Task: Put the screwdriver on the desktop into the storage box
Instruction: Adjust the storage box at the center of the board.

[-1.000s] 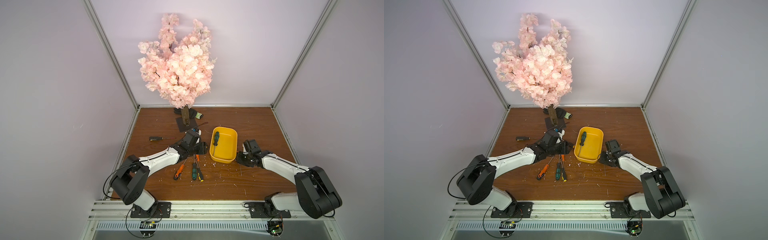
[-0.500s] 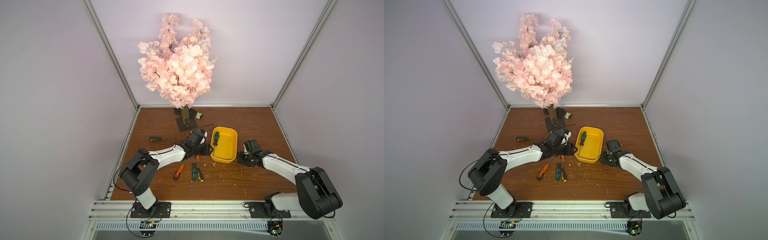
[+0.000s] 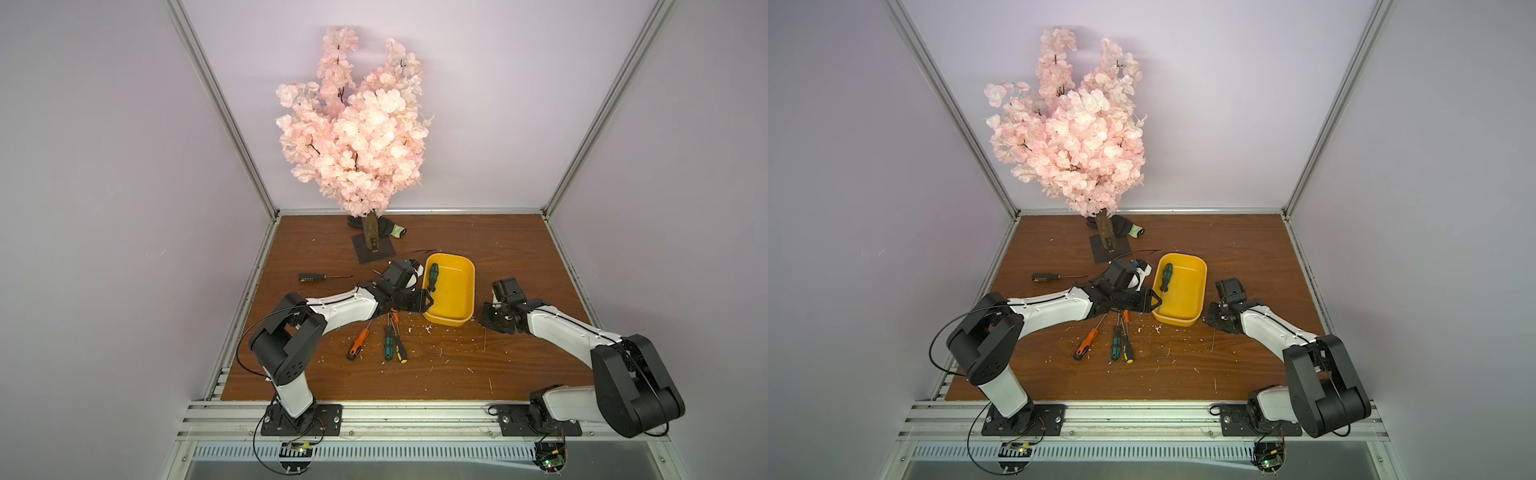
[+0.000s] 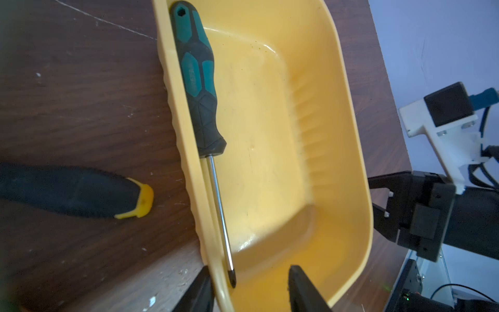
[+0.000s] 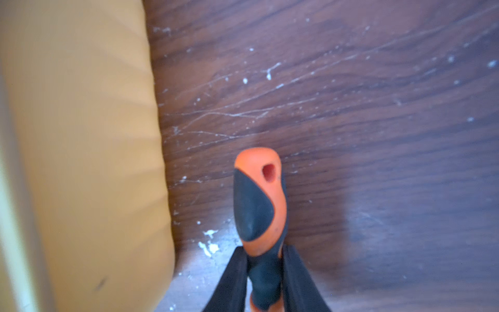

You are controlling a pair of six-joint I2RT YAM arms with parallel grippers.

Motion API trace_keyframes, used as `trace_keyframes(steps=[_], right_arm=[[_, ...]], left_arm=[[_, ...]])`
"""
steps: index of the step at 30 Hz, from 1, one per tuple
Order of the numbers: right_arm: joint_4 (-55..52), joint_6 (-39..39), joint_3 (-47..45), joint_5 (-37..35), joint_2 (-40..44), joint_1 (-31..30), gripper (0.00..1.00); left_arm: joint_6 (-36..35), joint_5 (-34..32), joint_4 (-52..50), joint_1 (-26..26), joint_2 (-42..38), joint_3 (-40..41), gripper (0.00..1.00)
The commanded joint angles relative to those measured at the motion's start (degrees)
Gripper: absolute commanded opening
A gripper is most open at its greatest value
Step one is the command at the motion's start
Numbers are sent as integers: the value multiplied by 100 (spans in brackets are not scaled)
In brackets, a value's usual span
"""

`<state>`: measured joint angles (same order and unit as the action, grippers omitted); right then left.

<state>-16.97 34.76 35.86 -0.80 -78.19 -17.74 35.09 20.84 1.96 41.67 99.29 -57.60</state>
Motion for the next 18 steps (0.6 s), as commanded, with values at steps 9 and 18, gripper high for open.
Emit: trace_keyframes(steps=[9,18], right_arm=[[-323,-167,298,-245,-267,108,25],[-454,-241,411,-315,-112,190,21]], left_arm=[[-284,222,-142,137,76,-270,47],[-140,-230,-117,-21,-407,54,53]])
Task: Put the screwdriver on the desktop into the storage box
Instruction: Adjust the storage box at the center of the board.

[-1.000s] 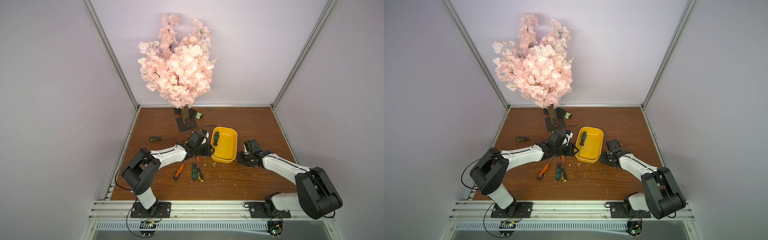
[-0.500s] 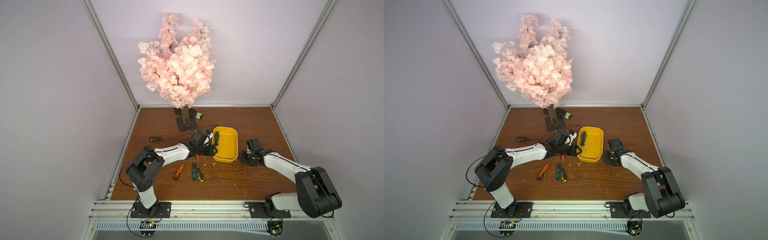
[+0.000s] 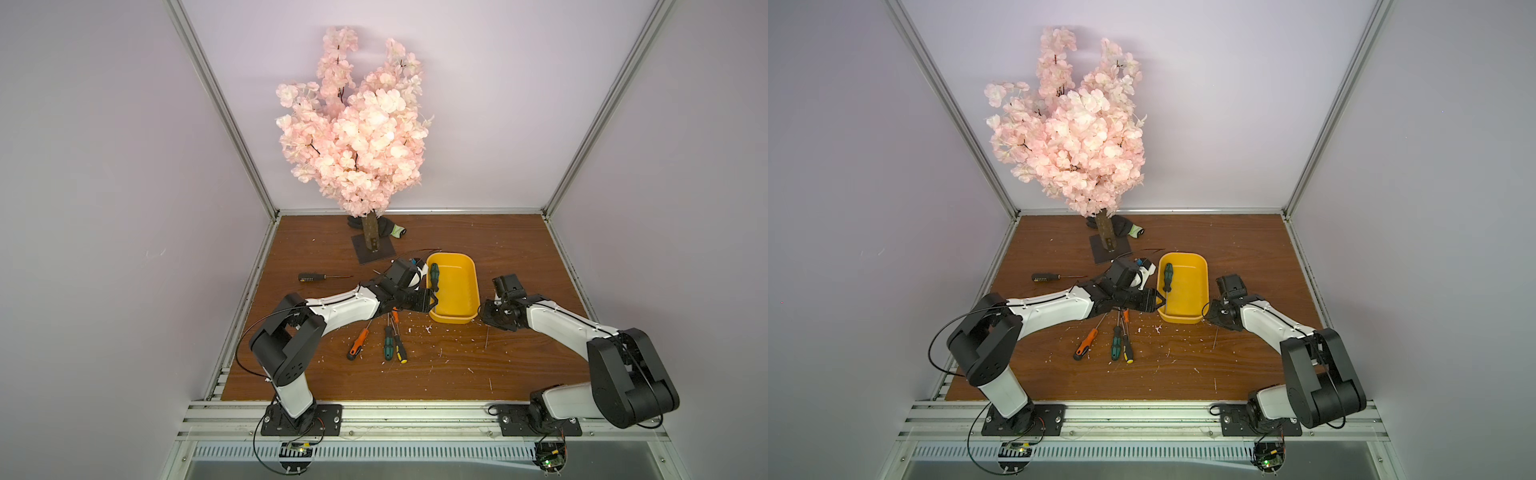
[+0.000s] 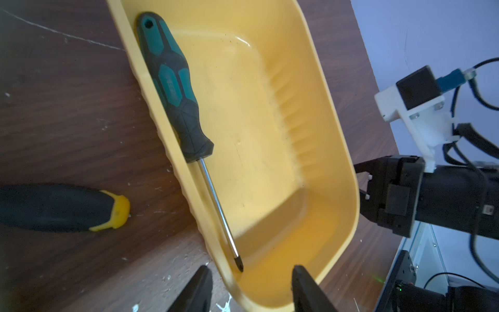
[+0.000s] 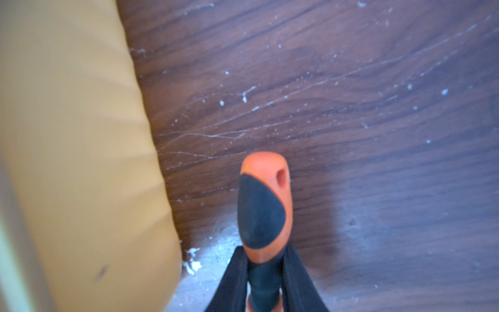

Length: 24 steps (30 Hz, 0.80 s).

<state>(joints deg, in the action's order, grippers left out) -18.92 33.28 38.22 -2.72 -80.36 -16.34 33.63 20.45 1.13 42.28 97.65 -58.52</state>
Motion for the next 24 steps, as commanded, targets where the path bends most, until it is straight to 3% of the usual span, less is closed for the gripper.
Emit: trace_keyframes(steps=[1,7,17,24], right_arm=[[-290,-97,190,-137,158,73,21],[-563,-146,397,-193,477,187,21],[-872,-216,1276,-146,766,173,21],[-692,-322,1973,59,402,-167,21]], left_arm=[[77,-200,32,-154,-326,245,54],[188,-561,101,-579,-908,630,57],[61,-1267,-357,-604,-1250,628,60],[160,-1477,-390,-608,-1516,874,62]])
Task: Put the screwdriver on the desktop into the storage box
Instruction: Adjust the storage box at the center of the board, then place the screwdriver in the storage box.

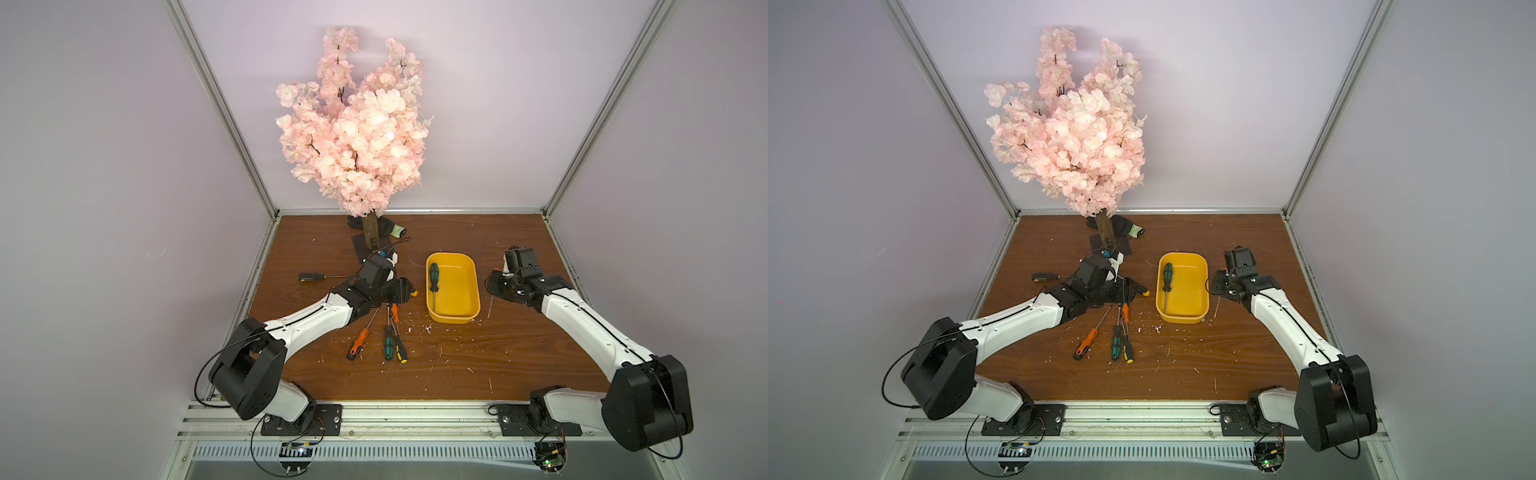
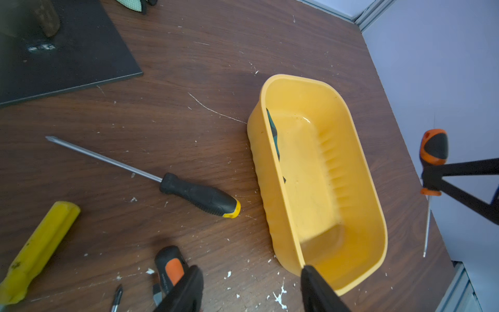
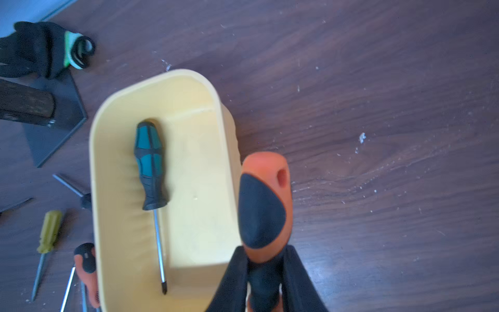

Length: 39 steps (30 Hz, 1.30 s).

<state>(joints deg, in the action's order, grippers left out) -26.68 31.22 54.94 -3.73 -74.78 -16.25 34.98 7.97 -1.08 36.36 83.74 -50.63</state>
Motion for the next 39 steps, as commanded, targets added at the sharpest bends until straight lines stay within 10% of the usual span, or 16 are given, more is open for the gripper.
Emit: trace_keyframes(steps=[1,39], right_arm=[[145,-116,395,186,-271,-255,21],[998,-284,1920,566,-3320,-1170,22]], left_arm=[[51,-264,-175,-15,-171,120,62],[457,-981,-490,-42,-1433,1029,63]])
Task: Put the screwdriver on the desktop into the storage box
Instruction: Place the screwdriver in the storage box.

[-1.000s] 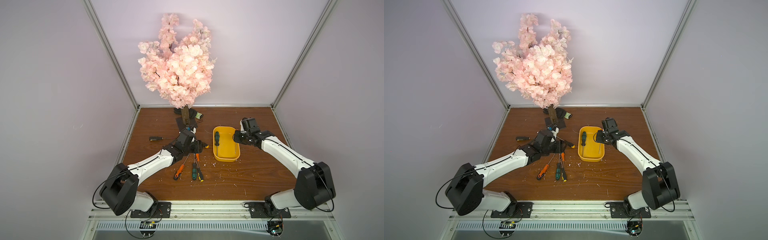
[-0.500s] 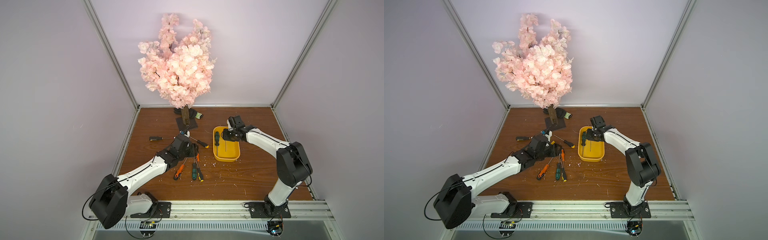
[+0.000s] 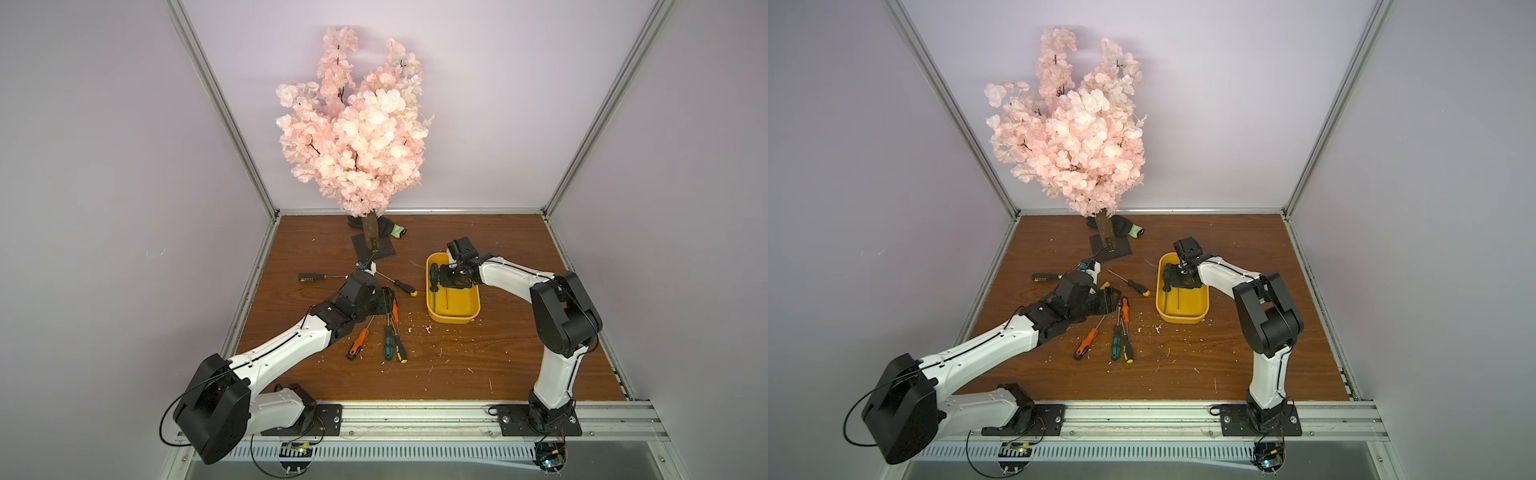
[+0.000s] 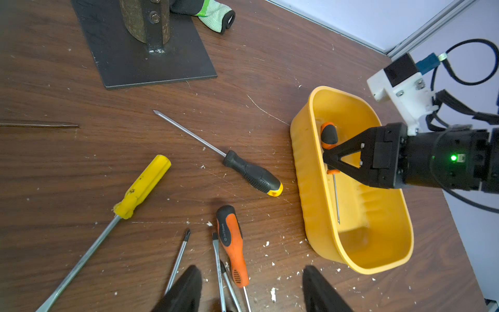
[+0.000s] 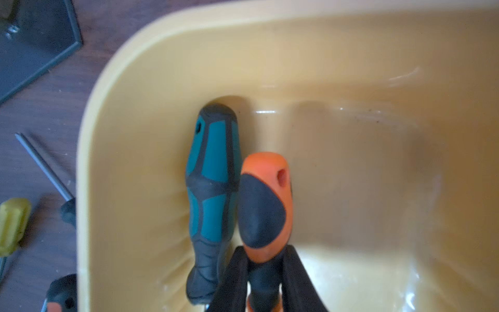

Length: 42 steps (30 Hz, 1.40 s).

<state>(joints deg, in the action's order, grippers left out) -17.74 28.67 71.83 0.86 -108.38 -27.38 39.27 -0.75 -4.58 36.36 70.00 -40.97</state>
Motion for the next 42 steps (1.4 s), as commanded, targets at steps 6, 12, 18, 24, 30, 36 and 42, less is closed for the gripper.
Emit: trace_keyframes(steps=[6,12,18,24,30,36,42], right_arm=[[77,-19,261,107,-12,-110,25],[62,-10,289,114,-8,-118,28],[-8,-19,349,115,18,-142,35],[-61,-36,361,115,118,-145,36],[-133,-58,303,112,383,-154,36],[-249,-114,145,-6,806,-153,36],[-297,-133,-163,-34,1249,-154,36]], left_arm=[[32,-119,-140,-41,-63,73,63],[11,-107,-135,-53,-38,66,63],[3,-92,-140,-49,3,62,63],[4,-89,-135,-59,29,60,63],[-4,-105,-149,-76,31,58,64],[-31,-107,-159,-107,75,20,64],[-20,-22,-157,-103,220,-41,63]])
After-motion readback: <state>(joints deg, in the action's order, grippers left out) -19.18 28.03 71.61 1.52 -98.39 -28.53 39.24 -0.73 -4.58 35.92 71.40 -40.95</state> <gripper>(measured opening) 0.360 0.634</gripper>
